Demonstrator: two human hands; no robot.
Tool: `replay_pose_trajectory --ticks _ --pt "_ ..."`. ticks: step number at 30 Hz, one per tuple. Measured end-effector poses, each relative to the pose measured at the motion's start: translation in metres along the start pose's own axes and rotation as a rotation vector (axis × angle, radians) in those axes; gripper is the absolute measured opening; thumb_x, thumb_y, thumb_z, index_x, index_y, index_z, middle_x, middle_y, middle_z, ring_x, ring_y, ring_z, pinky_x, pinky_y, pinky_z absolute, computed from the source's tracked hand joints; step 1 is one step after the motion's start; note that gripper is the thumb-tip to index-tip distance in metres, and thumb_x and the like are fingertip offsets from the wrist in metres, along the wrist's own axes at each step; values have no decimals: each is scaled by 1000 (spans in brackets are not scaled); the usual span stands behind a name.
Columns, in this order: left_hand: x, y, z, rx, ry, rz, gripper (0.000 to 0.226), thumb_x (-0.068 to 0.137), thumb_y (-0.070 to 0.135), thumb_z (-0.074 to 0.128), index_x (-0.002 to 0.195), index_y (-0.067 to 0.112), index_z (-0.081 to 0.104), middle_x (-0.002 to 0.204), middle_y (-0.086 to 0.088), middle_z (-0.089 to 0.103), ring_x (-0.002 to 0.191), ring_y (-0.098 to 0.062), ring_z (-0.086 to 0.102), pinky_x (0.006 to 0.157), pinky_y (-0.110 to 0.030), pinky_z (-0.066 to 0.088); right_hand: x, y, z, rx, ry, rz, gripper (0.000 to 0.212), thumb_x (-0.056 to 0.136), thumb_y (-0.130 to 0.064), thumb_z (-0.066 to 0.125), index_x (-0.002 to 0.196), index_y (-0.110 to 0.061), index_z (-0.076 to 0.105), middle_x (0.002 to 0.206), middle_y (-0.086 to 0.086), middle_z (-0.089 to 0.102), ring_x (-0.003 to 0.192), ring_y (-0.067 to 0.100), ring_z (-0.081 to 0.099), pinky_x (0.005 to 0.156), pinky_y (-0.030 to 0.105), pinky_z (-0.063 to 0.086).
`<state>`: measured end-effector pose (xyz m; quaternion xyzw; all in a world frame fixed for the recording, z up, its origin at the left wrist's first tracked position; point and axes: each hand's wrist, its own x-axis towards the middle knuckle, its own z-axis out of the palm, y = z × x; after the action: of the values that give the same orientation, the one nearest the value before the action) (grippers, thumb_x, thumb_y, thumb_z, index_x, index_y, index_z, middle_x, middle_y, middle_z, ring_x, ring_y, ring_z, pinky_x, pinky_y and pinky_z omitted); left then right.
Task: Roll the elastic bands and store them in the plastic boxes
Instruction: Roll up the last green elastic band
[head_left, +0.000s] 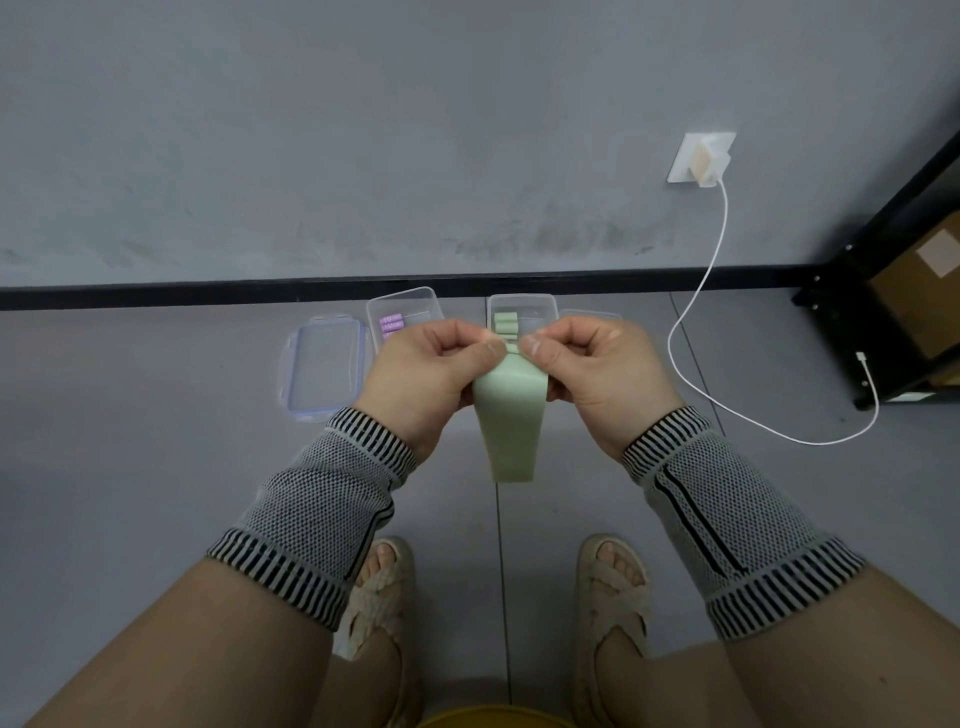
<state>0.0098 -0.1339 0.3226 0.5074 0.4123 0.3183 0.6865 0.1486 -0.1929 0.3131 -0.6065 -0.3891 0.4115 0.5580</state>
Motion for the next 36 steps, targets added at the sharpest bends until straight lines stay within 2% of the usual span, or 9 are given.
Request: replay_pose_trajectory --ticks 4,9,14,18,21,24,28,31,36 --pt "-1 2 0 -38 -9 -15 9 84 -3 58 79 3 62 69 -7 67 64 -15 64 63 -25 54 0 -2 1 45 -7 16 17 84 -3 66 70 -13 67 72 18 65 68 29 59 71 45 54" --pt "-1 2 0 -64 -11 -17 14 83 -7 58 78 5 63 67 -5 68 66 -19 63 68 -30 53 -1 -4 2 124 -37 33 16 84 3 63 73 -9 65 74 15 64 71 27 60 74 42 52" --pt "-1 3 0 -77 -21 -25 17 82 -10 57 76 6 62 65 -4 68 63 -15 64 65 -26 54 -1 -5 2 169 -65 47 16 83 5 62 74 -8 64 71 12 63 66 21 60 71 35 53" --pt "-2 3 1 -92 -24 -30 22 82 -13 55 74 7 61 64 -4 67 64 -16 63 71 -30 52 0 -3 0 187 -87 69 17 82 7 62 76 -9 65 68 8 61 66 18 59 73 34 52" --pt "-2 3 2 -100 -16 -34 24 82 -14 54 73 7 60 63 -3 65 64 -17 62 71 -31 51 0 -2 2 189 -88 80 16 72 -3 70 68 -19 70 71 10 59 72 23 57 76 39 50" --pt "-1 3 3 -119 -12 -42 25 82 -14 53 74 8 60 63 -2 66 62 -15 61 68 -30 51 0 -1 6 181 -50 75 15 65 -11 68 63 -25 71 76 15 57 76 27 53 78 43 47" --pt "1 1 5 -129 19 -77 17 83 -9 57 80 7 61 66 -3 67 62 -14 64 64 -27 54 -1 -2 8 135 31 25 28 76 5 67 65 -20 68 74 12 62 76 28 57 83 52 51" --pt "2 -1 5 -48 33 -84 10 83 -4 60 82 6 62 67 -5 66 60 -14 62 58 -24 54 -2 -2 9 65 95 -4 27 78 9 65 68 -16 65 72 7 65 72 23 61 78 44 55" --pt "1 -1 5 -18 23 -38 6 81 4 67 80 8 62 68 -6 67 61 -15 63 59 -26 54 -3 -3 11 -29 143 -49 23 79 3 68 68 -18 66 72 6 67 68 17 62 71 37 57"
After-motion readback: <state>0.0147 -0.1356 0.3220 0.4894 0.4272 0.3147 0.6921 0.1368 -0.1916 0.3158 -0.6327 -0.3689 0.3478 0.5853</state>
